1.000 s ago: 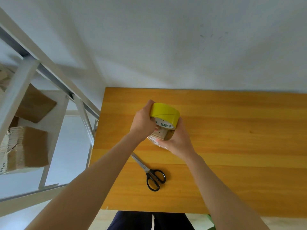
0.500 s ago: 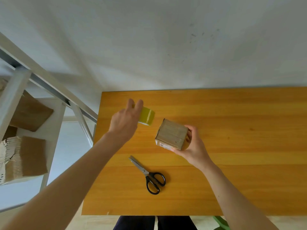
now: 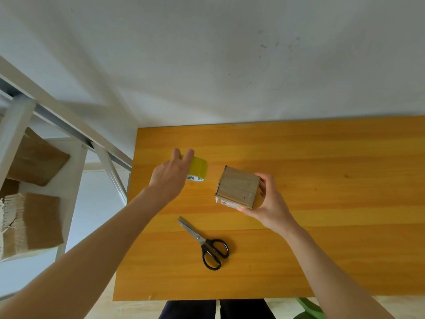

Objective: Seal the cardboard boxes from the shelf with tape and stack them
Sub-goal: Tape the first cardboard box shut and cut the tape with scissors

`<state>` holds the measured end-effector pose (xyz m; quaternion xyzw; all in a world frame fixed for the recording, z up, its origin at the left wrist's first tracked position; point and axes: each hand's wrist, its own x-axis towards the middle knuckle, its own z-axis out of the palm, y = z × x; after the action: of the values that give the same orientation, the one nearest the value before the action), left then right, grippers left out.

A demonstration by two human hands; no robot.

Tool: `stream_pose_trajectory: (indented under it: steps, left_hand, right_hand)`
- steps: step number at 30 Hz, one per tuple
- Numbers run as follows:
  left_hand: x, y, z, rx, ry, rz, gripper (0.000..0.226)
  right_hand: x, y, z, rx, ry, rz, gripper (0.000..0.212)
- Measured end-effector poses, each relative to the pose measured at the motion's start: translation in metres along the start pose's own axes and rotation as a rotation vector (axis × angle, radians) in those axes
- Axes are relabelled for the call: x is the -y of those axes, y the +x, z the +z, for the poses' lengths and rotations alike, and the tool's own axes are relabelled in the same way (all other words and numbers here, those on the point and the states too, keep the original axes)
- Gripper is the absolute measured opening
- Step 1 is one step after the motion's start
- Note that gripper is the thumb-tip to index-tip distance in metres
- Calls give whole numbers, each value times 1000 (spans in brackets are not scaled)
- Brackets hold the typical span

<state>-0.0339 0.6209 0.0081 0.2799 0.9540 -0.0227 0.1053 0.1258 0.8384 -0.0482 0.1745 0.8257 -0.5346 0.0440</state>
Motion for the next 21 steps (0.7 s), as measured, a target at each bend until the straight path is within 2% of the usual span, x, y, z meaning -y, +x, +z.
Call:
stream_pose_trajectory:
  steps: [11, 13, 15, 17, 21]
  left_hand:
    - [-16, 4, 30, 71, -54, -18, 60]
    - [-21, 3, 33, 79, -68, -27, 61]
    - [-24, 1, 35, 90, -59, -27, 62]
    - [-28, -2, 38, 109, -54, -28, 63]
    - [-34, -4, 38, 119, -80, -36, 63]
  right_hand:
    - [15, -4, -4, 37, -79, 49, 89]
    - [23, -6, -5, 55, -203, 54, 101]
    - [34, -9, -4, 103, -388, 47, 130]
    - [50, -8, -2, 173, -511, -10, 147]
    - [82, 5, 6, 320, -771, -24, 146]
